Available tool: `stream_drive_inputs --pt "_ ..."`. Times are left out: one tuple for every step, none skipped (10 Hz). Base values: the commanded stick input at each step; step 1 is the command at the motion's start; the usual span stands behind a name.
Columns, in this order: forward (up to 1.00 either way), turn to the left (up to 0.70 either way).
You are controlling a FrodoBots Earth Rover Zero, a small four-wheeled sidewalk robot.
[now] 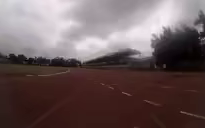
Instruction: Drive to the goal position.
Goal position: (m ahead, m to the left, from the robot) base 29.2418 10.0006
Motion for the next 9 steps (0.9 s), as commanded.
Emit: stream_drive_inputs --pt "0.7 0.0" --pt "0.7 0.0" --pt "0.7 0.0" --pt "0.7 0.0" --pt "0.7 0.0" --pt "0.7 0.0" --pt "0.7 0.0" --pt "0.7 0.0" --pt "0.7 0.0"
